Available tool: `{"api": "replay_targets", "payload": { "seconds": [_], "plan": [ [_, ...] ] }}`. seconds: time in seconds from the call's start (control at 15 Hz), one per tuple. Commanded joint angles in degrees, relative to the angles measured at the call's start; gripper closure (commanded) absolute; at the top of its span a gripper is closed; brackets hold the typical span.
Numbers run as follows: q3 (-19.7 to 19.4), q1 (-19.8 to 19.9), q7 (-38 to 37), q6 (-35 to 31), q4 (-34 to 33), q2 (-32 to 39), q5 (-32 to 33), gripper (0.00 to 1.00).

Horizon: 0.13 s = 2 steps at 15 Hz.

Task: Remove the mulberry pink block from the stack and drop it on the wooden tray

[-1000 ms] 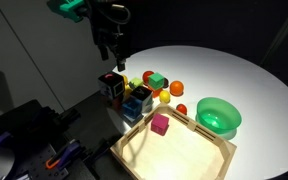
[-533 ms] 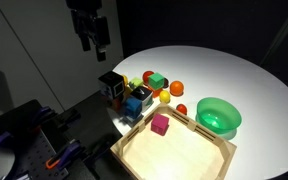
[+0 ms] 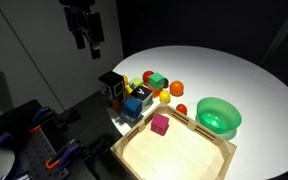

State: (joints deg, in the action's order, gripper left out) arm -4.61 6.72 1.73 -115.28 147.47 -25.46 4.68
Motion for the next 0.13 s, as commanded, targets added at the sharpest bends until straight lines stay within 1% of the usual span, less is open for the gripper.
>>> {"api": "replay_targets", "payload": {
  "seconds": [0.0,0.07],
  "plan": [
    [-0.23,-0.23,-0.08,0.09,-0.07,0.03,0.1,0.0],
    [-0.23,-0.23,-0.08,0.09,-0.07,0.05,0.1,0.0]
  ]
}}
